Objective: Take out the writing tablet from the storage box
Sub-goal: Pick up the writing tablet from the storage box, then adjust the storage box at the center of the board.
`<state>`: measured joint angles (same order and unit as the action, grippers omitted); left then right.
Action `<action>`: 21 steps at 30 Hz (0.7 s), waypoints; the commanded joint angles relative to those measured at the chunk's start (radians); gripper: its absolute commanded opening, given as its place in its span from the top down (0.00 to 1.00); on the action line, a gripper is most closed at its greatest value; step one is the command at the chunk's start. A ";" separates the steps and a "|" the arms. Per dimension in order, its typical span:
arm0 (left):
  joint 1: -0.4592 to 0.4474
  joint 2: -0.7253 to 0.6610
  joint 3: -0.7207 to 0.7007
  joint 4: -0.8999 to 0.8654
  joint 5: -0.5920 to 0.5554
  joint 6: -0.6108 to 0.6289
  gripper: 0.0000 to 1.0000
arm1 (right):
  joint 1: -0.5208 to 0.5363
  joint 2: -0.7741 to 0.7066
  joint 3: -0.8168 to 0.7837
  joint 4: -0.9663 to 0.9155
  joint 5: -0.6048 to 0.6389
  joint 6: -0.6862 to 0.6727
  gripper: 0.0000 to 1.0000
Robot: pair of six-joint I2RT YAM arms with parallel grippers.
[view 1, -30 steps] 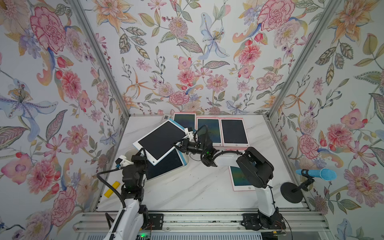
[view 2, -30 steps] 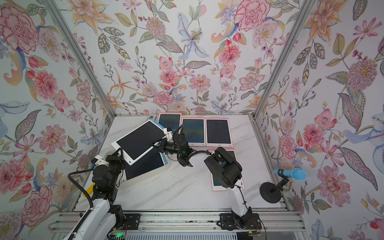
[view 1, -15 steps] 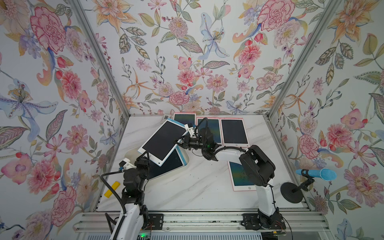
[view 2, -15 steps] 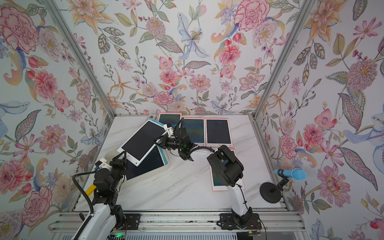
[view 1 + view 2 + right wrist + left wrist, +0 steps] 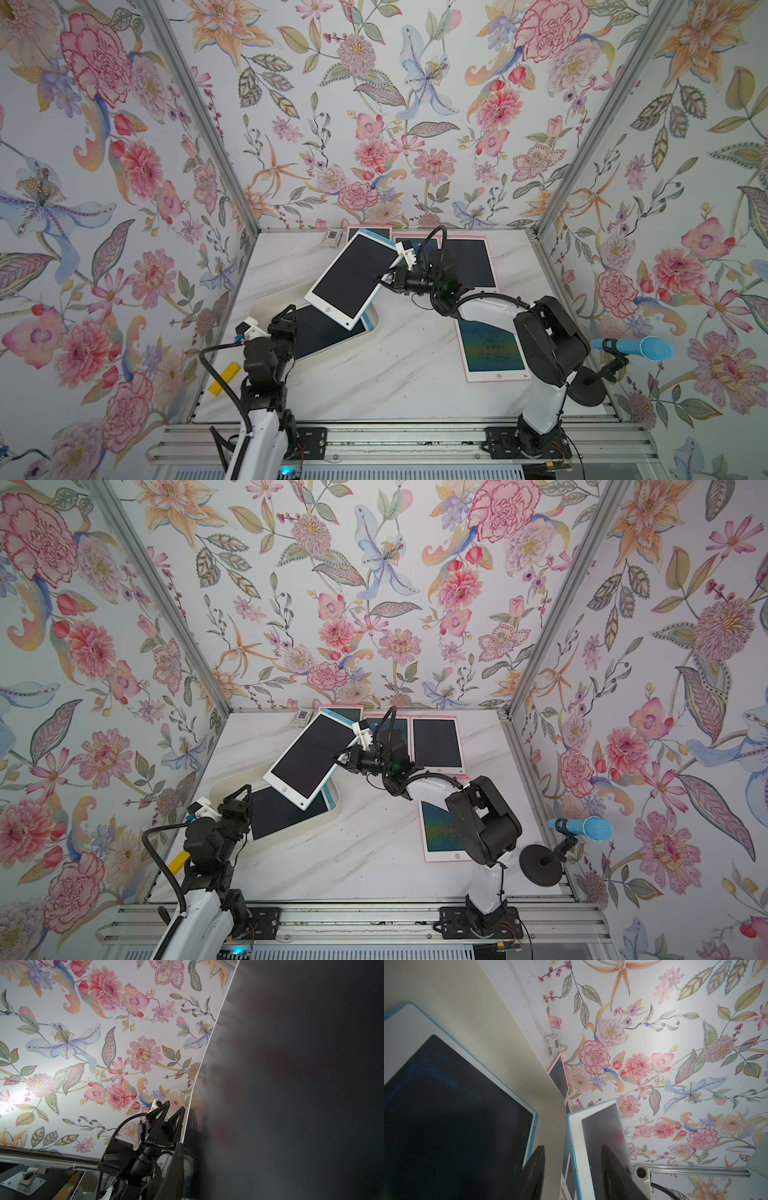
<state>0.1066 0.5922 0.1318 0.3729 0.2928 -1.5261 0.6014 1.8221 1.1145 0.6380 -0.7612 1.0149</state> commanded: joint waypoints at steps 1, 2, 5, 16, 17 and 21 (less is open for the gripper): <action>0.008 0.062 0.110 -0.047 0.084 0.142 0.53 | -0.046 -0.120 -0.050 -0.027 -0.089 -0.077 1.00; 0.008 0.104 0.146 -0.060 0.114 0.193 0.53 | -0.061 -0.156 -0.075 -0.053 -0.108 -0.096 1.00; 0.007 0.238 0.234 -0.044 0.221 0.315 0.52 | -0.113 -0.268 -0.125 -0.224 -0.158 -0.189 1.00; -0.296 0.707 0.548 0.083 0.405 0.572 0.48 | -0.234 -0.573 -0.294 -0.720 -0.159 -0.445 1.00; -0.324 0.741 0.567 0.093 0.416 0.582 0.48 | -0.239 -0.585 -0.305 -0.756 -0.153 -0.459 1.00; -0.378 0.838 0.618 0.088 0.419 0.623 0.46 | -0.266 -0.643 -0.359 -0.850 -0.152 -0.485 1.00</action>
<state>-0.2539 1.3880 0.7128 0.4324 0.6735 -0.9749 0.3492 1.2270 0.7731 -0.1043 -0.9001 0.5938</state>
